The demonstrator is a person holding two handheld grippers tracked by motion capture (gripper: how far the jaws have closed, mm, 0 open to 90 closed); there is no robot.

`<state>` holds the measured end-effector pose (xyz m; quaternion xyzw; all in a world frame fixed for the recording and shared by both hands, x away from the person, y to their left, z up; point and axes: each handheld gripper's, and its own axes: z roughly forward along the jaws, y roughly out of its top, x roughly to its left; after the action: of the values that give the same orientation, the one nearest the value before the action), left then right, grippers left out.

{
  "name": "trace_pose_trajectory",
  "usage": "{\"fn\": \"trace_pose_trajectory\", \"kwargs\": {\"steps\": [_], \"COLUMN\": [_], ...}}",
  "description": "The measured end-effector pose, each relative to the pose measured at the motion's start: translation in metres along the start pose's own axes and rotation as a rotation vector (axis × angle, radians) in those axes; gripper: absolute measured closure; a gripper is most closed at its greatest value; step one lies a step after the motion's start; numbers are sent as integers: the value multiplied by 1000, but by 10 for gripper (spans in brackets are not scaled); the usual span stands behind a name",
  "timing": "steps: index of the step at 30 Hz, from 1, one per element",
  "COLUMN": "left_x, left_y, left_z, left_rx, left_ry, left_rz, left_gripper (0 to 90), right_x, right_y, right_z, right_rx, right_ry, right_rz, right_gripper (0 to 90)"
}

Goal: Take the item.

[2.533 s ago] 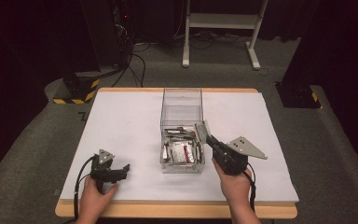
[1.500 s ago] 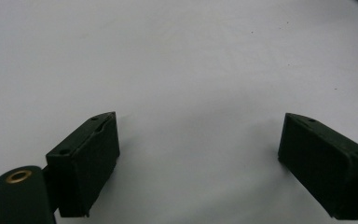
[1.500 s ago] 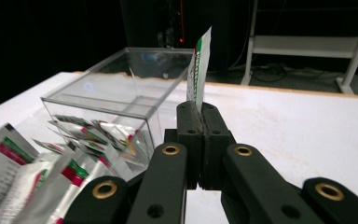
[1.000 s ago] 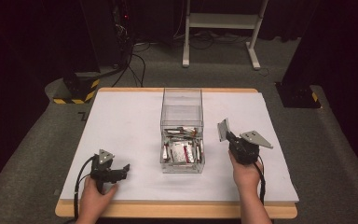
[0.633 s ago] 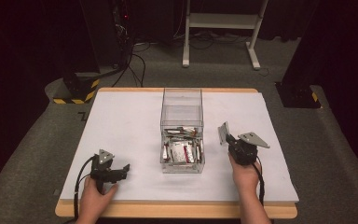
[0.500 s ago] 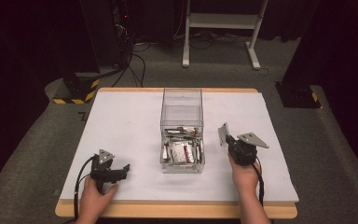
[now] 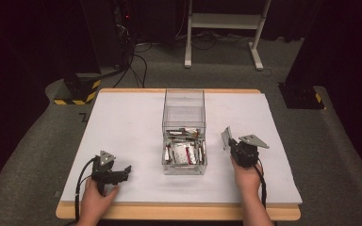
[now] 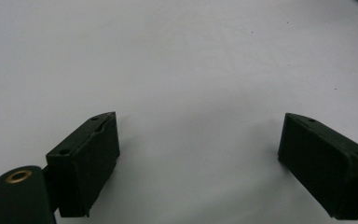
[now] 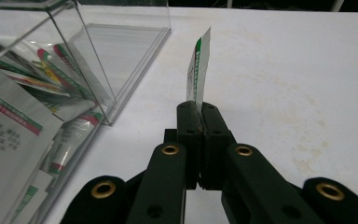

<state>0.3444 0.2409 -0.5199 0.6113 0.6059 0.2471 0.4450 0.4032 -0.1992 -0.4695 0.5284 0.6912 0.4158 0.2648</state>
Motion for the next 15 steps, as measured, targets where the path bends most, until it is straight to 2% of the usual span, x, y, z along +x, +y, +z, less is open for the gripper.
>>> {"fn": "trace_pose_trajectory", "kwargs": {"steps": [11, 15], "left_x": [0, 0], "left_y": [0, 0], "left_z": [0, 0], "left_rx": [0, 0], "left_ry": [0, 0], "left_rz": [1, 1], "left_gripper": [126, 126], "right_x": [-13, -14], "right_y": [0, 0], "right_z": [4, 6], "right_rx": [6, 8], "right_ry": [-38, -49], "right_rz": [15, 5], "right_gripper": [890, 886]}}
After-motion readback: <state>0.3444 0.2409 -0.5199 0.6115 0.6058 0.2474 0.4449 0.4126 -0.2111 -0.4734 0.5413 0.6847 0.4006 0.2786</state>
